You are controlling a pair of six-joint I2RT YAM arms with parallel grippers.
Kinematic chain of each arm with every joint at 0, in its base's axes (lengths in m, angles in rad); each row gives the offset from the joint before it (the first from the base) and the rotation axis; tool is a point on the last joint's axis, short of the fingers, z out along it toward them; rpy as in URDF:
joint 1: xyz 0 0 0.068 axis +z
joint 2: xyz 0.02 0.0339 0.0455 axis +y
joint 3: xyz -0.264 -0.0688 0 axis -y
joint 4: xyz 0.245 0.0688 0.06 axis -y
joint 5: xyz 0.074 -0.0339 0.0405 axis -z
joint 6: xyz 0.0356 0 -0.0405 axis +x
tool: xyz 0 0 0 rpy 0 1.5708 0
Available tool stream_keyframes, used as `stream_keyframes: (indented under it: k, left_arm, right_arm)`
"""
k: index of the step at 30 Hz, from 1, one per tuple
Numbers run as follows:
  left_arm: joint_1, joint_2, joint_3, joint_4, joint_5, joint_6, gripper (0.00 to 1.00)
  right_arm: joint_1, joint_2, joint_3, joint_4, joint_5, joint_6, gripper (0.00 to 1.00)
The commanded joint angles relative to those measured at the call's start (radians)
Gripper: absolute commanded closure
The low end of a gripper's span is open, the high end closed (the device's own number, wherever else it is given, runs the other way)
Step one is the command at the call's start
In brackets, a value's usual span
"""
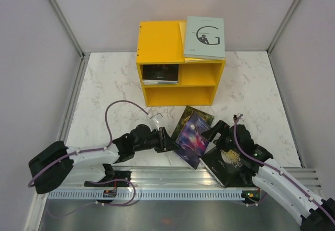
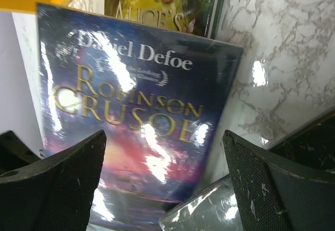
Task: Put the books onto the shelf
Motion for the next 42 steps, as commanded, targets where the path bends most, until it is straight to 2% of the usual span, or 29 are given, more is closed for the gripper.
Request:
stream_keyframes:
  k: [1, 2, 5, 8, 11, 20, 22, 25, 26, 28, 29, 32, 37, 42]
  left_arm:
    - [0.035, -0.188, 0.018, -0.221, -0.107, 0.096, 0.98]
    - [0.057, -0.274, 0.018, -0.255, -0.115, 0.105, 0.98]
    - [0.083, -0.400, 0.021, -0.392, -0.155, 0.130, 0.98]
    - [0.130, -0.460, 0.003, -0.441, -0.152, 0.130, 0.98]
    - [0.134, -0.464, -0.025, -0.414, -0.121, 0.114, 0.98]
    - [0.131, -0.313, -0.104, -0.262, 0.058, 0.079, 0.97]
    - [0.128, -0.292, -0.124, -0.233, 0.100, 0.082, 0.93]
    - [0.120, -0.284, -0.150, -0.197, 0.131, 0.090, 0.80]
    - [0.120, -0.281, -0.157, -0.187, 0.137, 0.093, 0.72]
    - [0.120, -0.273, -0.166, -0.162, 0.148, 0.101, 0.65]
    - [0.120, -0.263, -0.167, -0.153, 0.155, 0.102, 0.55]
    - [0.118, -0.214, -0.169, -0.104, 0.160, 0.105, 0.44]
    - [0.112, -0.077, -0.172, 0.036, 0.174, 0.079, 0.40]
    - [0.094, 0.119, -0.176, 0.281, 0.184, 0.029, 0.44]
  right_arm:
    - [0.006, 0.009, 0.036, -0.051, -0.077, -0.034, 0.04]
    - [0.009, 0.003, 0.037, -0.043, -0.086, -0.031, 0.04]
    - [0.011, -0.031, 0.037, -0.026, -0.112, -0.017, 0.03]
    - [0.011, -0.045, 0.030, -0.020, -0.127, -0.008, 0.02]
    - [0.014, -0.031, 0.002, 0.017, -0.149, 0.010, 0.02]
    - [0.035, 0.064, -0.061, 0.166, -0.158, 0.050, 0.02]
    - [0.040, 0.099, -0.070, 0.196, -0.154, 0.050, 0.02]
    - [0.043, 0.147, -0.084, 0.247, -0.152, 0.056, 0.02]
    - [0.045, 0.159, -0.087, 0.258, -0.152, 0.059, 0.02]
    - [0.048, 0.190, -0.090, 0.281, -0.149, 0.063, 0.02]
    - [0.049, 0.199, -0.092, 0.281, -0.146, 0.063, 0.02]
    - [0.054, 0.219, -0.095, 0.305, -0.140, 0.064, 0.02]
    - [0.055, 0.222, -0.099, 0.309, -0.131, 0.066, 0.02]
    - [0.057, 0.225, -0.112, 0.312, -0.125, 0.069, 0.03]
